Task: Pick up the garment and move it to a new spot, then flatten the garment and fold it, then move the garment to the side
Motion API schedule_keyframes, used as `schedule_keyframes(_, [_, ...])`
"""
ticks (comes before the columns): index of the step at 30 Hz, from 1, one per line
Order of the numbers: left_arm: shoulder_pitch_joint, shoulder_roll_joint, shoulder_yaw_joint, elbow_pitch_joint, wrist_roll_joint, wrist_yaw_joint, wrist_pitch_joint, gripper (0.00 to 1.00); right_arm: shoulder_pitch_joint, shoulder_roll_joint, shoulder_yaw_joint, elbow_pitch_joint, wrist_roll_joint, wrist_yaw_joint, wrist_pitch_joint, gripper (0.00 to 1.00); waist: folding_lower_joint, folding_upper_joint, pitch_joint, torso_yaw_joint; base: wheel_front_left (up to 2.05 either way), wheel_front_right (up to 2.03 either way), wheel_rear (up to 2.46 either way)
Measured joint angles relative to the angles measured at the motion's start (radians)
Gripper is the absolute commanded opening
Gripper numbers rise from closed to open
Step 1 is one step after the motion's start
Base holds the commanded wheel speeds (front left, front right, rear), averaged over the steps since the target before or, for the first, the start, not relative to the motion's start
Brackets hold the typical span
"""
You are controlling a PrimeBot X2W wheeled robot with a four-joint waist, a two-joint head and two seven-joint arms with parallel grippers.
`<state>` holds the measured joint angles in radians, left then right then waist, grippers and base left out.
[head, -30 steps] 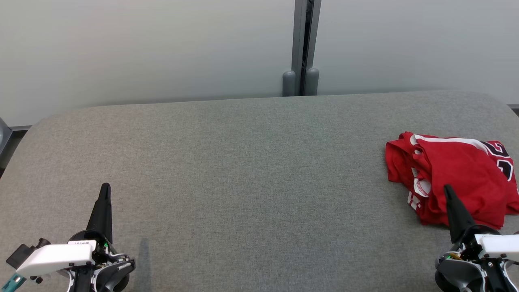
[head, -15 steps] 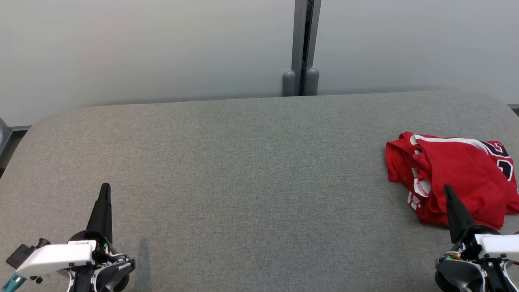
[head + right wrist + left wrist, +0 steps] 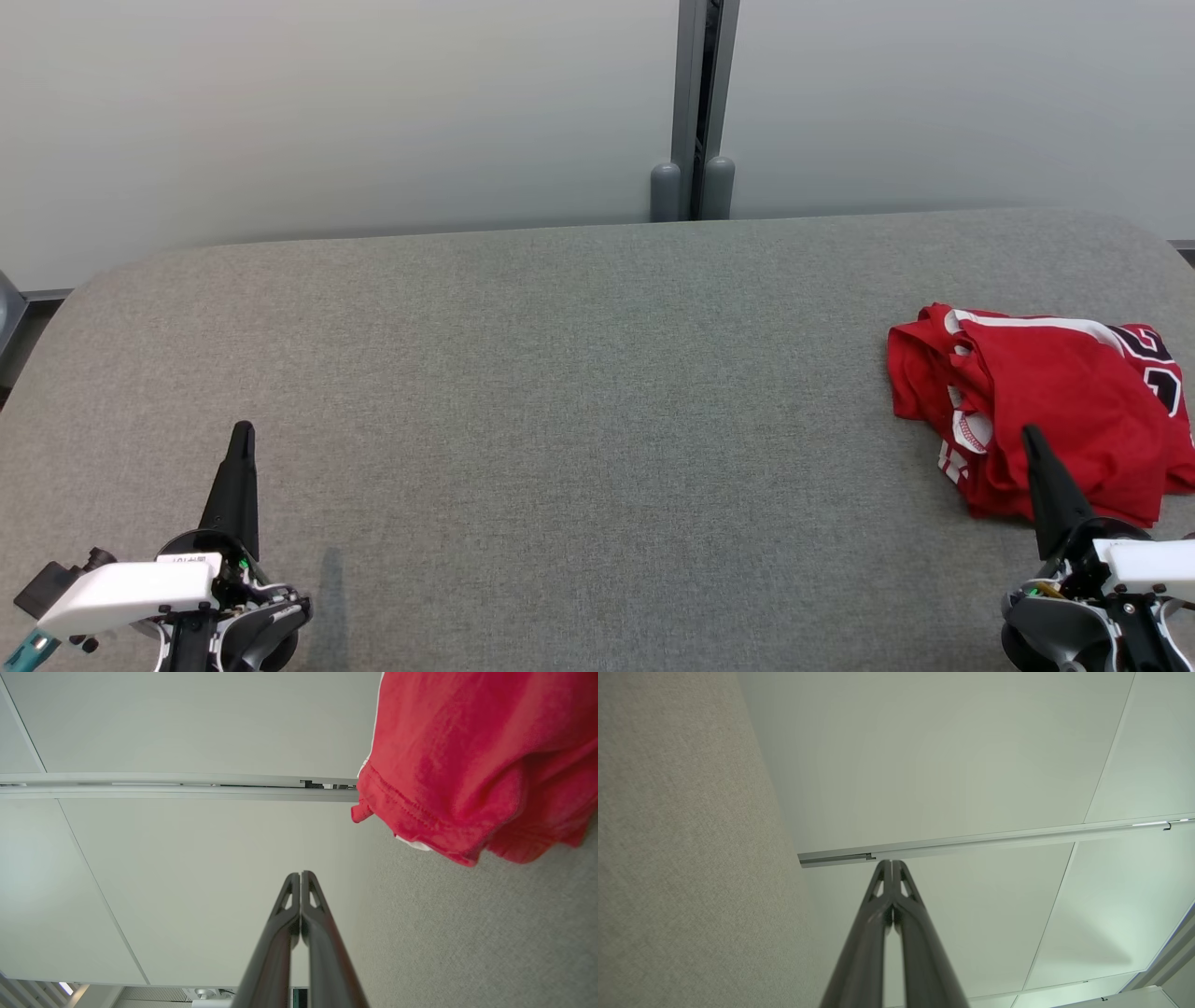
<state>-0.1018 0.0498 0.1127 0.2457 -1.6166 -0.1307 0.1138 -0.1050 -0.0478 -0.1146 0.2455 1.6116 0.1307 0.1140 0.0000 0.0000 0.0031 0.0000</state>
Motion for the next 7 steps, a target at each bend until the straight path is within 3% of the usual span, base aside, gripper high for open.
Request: schedule_keyframes(7, [0.0, 0.0, 0.0, 0.0, 0.0, 0.0, 0.0, 0.0, 0.0, 0.0, 0.0, 0.0, 0.0, 0.0, 0.0, 0.0, 0.0, 0.0, 0.0, 0.0, 0.0, 0.0, 0.0])
